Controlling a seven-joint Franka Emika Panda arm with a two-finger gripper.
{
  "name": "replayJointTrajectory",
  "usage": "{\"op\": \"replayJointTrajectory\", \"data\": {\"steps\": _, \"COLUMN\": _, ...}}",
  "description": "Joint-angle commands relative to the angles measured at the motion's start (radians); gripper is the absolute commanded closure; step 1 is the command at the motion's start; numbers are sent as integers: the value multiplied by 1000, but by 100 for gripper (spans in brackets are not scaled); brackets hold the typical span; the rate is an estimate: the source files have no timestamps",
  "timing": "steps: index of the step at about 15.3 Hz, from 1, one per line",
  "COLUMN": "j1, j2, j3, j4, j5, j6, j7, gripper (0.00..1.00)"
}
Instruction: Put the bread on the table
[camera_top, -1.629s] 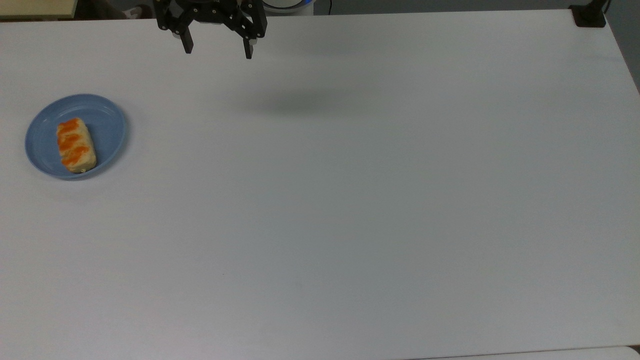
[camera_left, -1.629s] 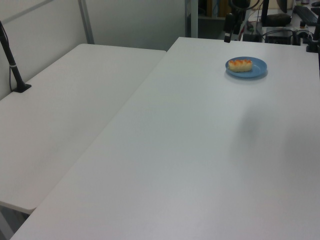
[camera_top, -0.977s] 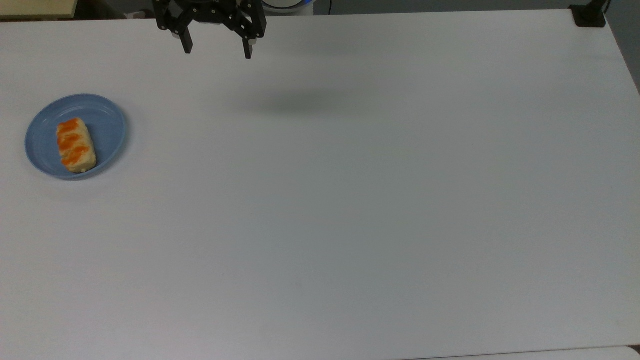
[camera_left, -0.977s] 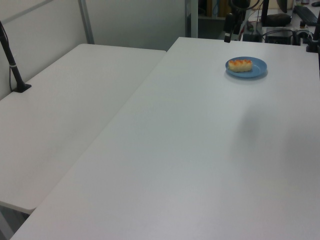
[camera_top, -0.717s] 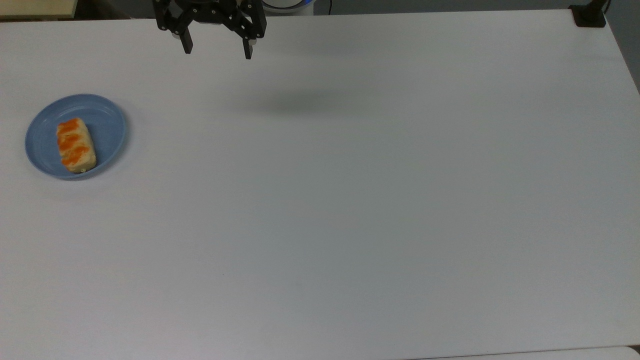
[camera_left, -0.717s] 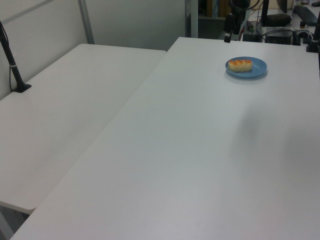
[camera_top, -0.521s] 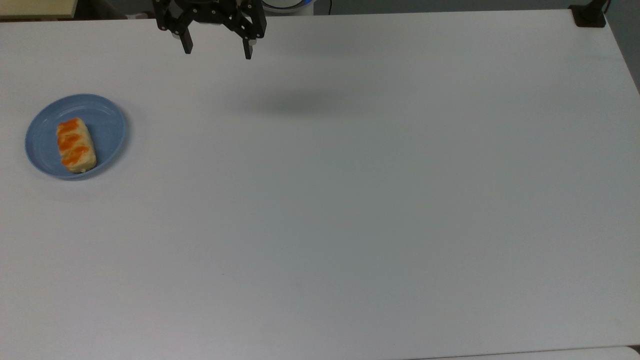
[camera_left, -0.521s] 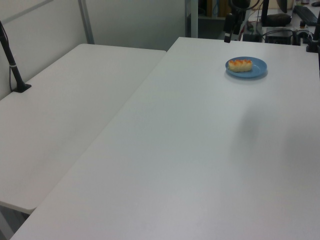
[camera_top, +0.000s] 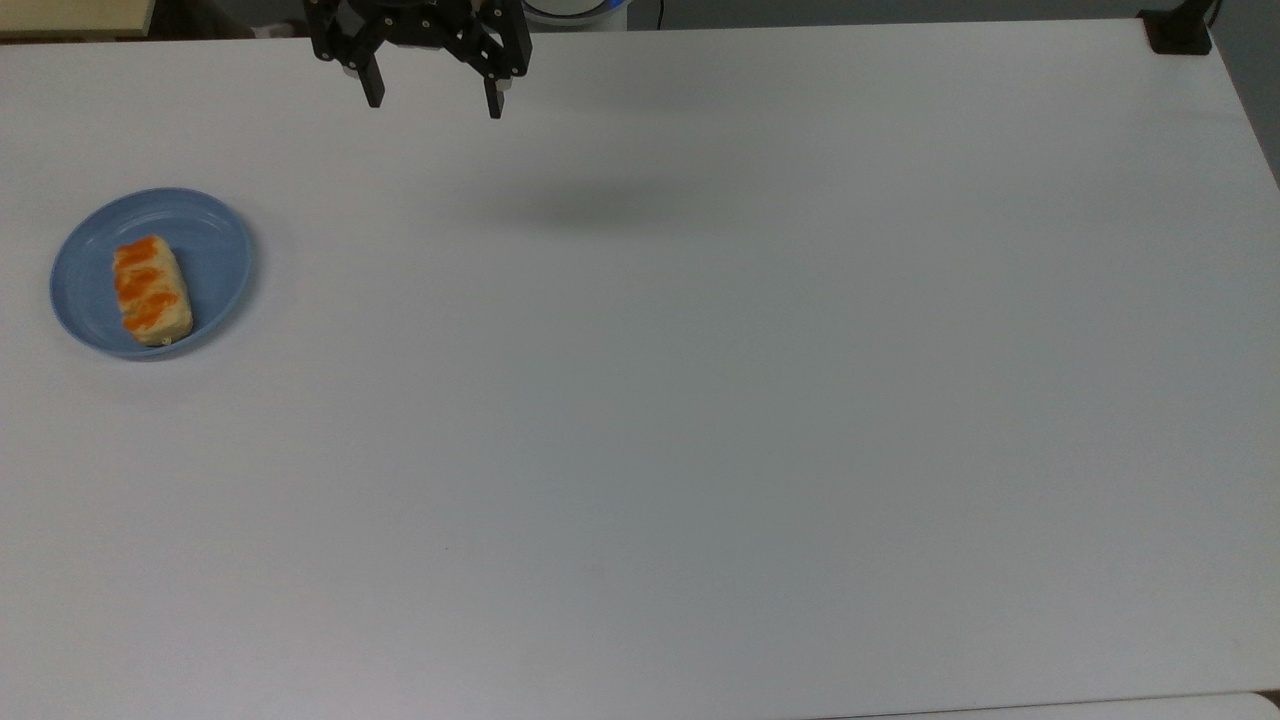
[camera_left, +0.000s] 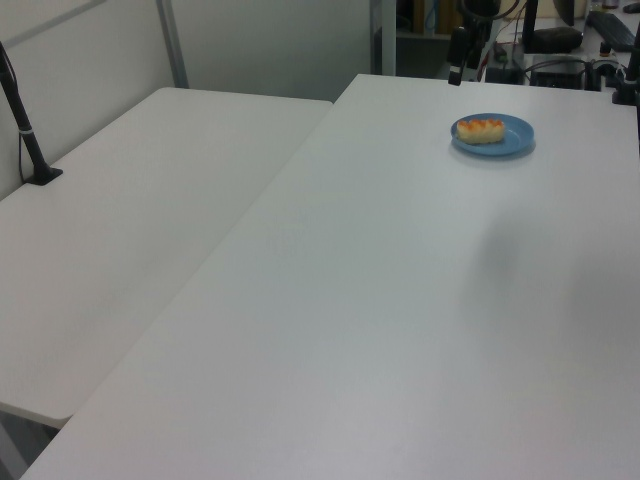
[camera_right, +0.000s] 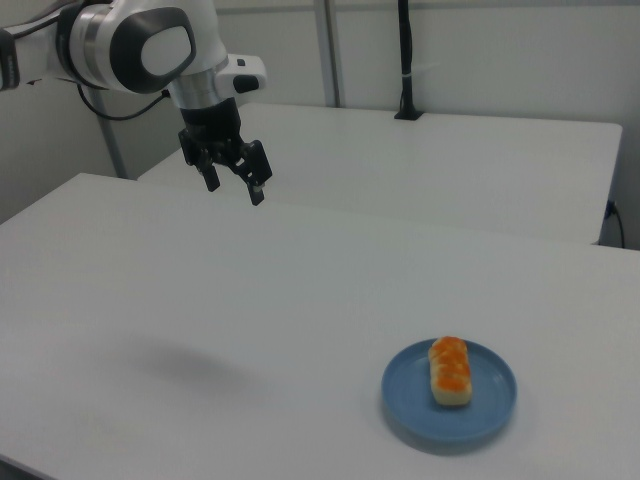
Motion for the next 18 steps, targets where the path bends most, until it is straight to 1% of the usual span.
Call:
{"op": "replayJointTrajectory", "data": {"steps": 1, "j1": 14, "j2": 0, "j3": -16, "j4": 10, "j5": 18, "j6": -27, "j7": -10, "gripper": 0}}
{"op": "replayJointTrajectory", "data": {"steps": 15, "j1": 14, "j2": -2, "j3": -14, "j4": 12, "j5": 8, "j6": -32, "j7": -18, "gripper": 0}}
{"op": "replayJointTrajectory", "data": {"steps": 18, "j1": 13, "j2": -2, "j3": -11, "j4": 13, "j5": 6, "j6": -55, "j7": -20, "gripper": 0}}
